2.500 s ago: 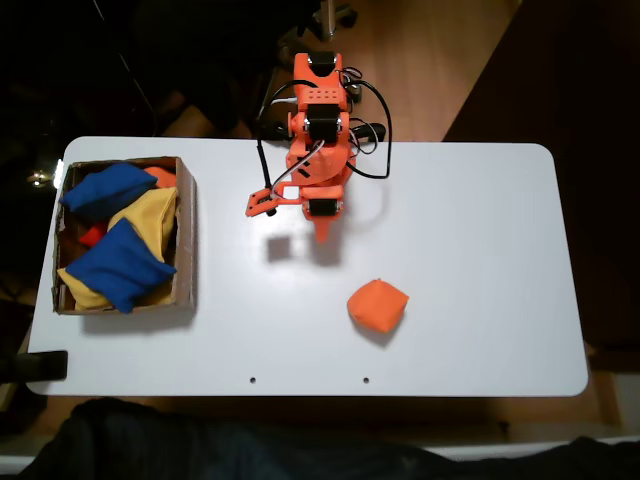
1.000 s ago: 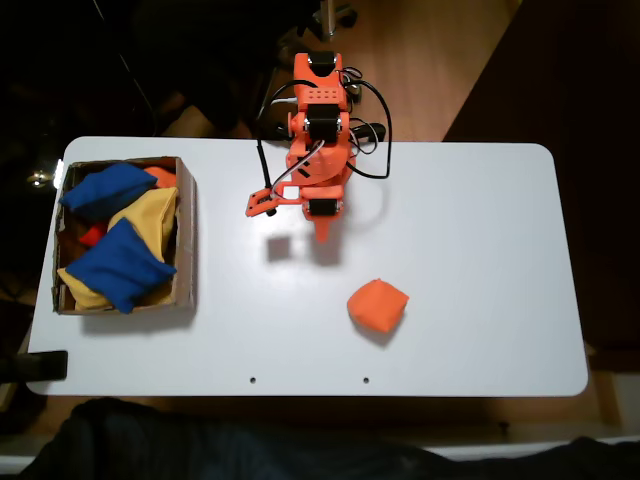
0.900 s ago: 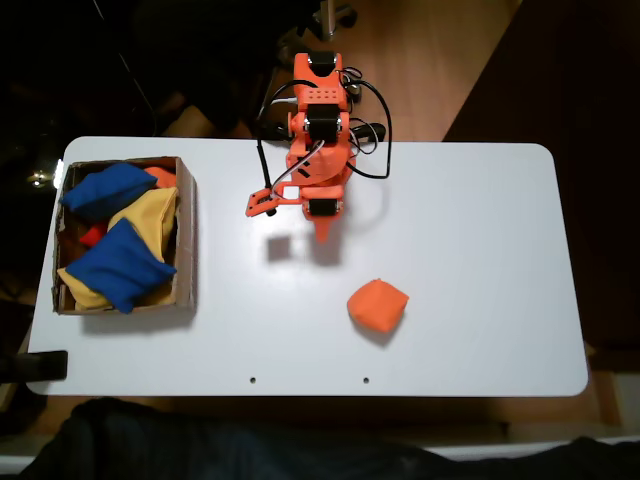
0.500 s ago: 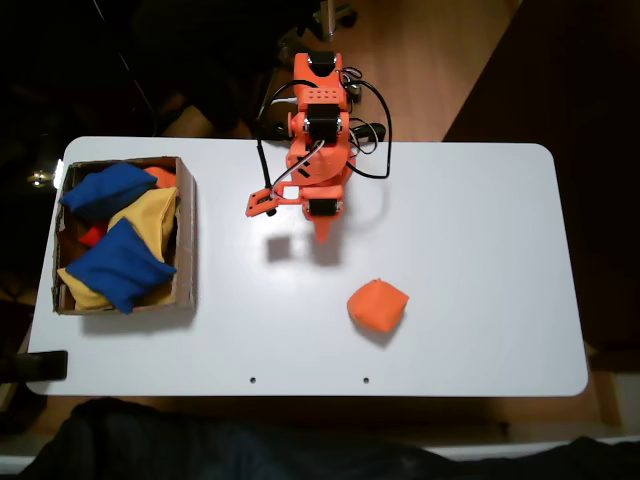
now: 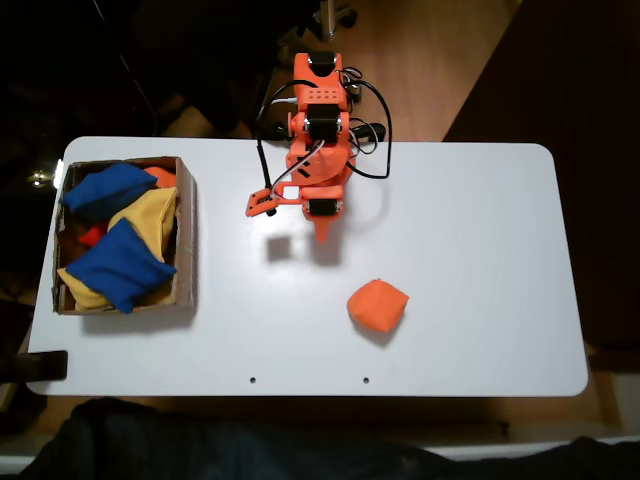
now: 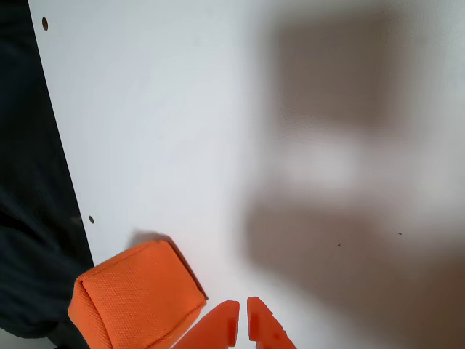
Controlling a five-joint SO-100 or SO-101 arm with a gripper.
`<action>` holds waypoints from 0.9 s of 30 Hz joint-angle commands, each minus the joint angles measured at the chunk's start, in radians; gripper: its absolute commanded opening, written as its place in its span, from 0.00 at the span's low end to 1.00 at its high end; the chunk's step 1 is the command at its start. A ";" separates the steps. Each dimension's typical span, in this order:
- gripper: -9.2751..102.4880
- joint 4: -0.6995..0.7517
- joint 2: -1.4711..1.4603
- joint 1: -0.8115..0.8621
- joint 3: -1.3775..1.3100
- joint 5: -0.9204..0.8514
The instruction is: Grasp a bag and put it in the box.
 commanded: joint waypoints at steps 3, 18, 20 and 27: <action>0.08 0.003 0.008 0.000 -0.012 -0.003; 0.08 0.003 0.008 -0.017 -0.012 -0.017; 0.08 0.003 0.008 -0.017 -0.012 -0.017; 0.08 0.003 0.008 -0.017 -0.012 -0.017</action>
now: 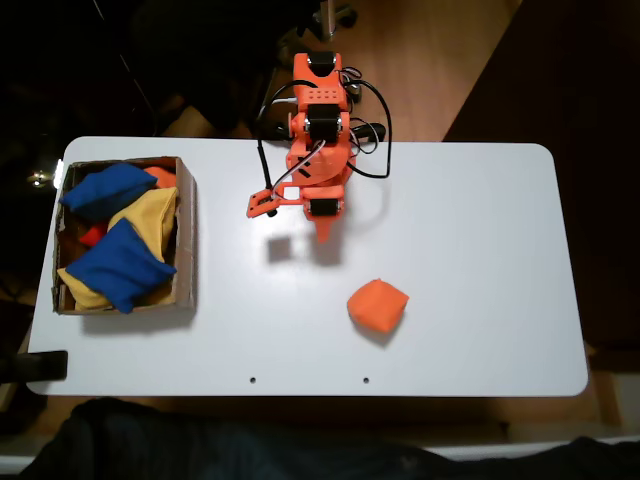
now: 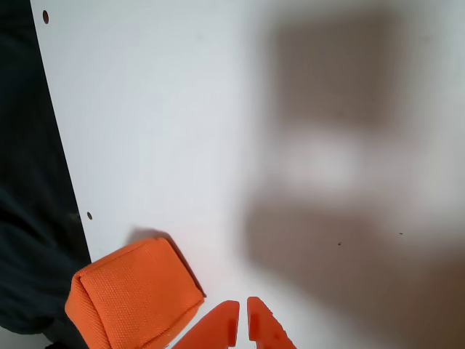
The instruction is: Grasp a bag and put it in the box.
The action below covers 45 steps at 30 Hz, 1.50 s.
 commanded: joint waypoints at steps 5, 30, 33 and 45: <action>0.08 -0.020 0.008 -0.009 -0.009 -0.003; 0.08 -0.066 -0.232 -0.206 -0.285 0.095; 0.08 -0.071 -0.334 -0.224 -0.368 0.112; 0.08 -0.095 -0.638 -0.288 -0.578 0.112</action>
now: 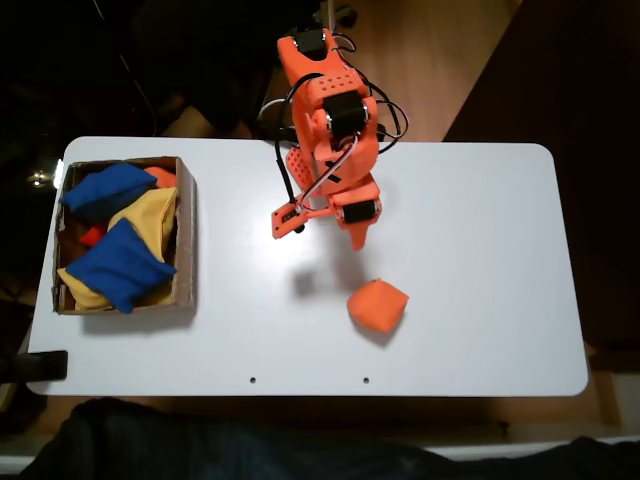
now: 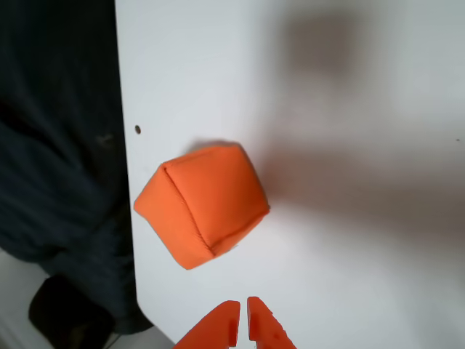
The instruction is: Grasp a bag and put it in the box.
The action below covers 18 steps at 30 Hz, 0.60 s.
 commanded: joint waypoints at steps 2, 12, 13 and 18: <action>0.08 -0.015 -0.094 -0.028 -0.114 -0.006; 0.08 -0.003 -0.256 -0.120 -0.242 -0.032; 0.08 -0.003 -0.267 -0.123 -0.252 -0.031; 0.08 0.041 -0.393 -0.123 -0.379 -0.077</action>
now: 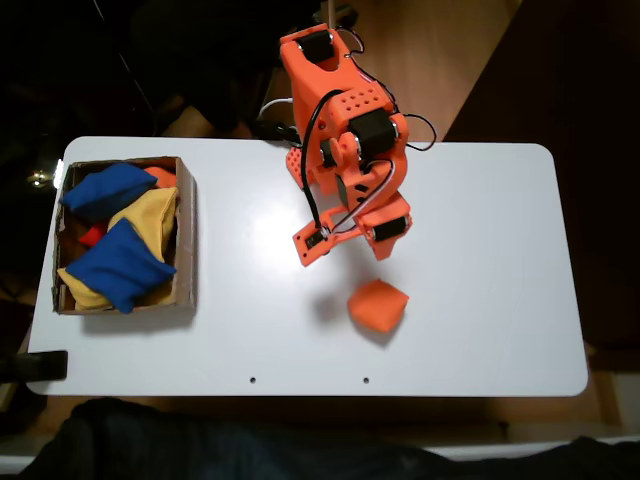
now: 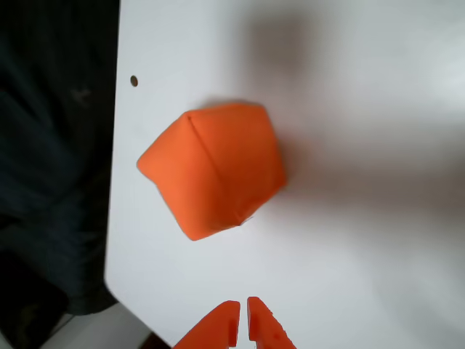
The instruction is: Grasp a bag and put it in the box.
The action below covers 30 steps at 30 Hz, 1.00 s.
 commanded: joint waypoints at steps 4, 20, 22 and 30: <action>0.08 0.118 -0.212 0.002 -0.264 -0.026; 0.08 0.189 -0.393 -0.064 -0.472 0.077; 0.08 0.206 -0.437 -0.066 -0.512 0.080; 0.08 0.342 -0.621 -0.067 -0.718 -0.029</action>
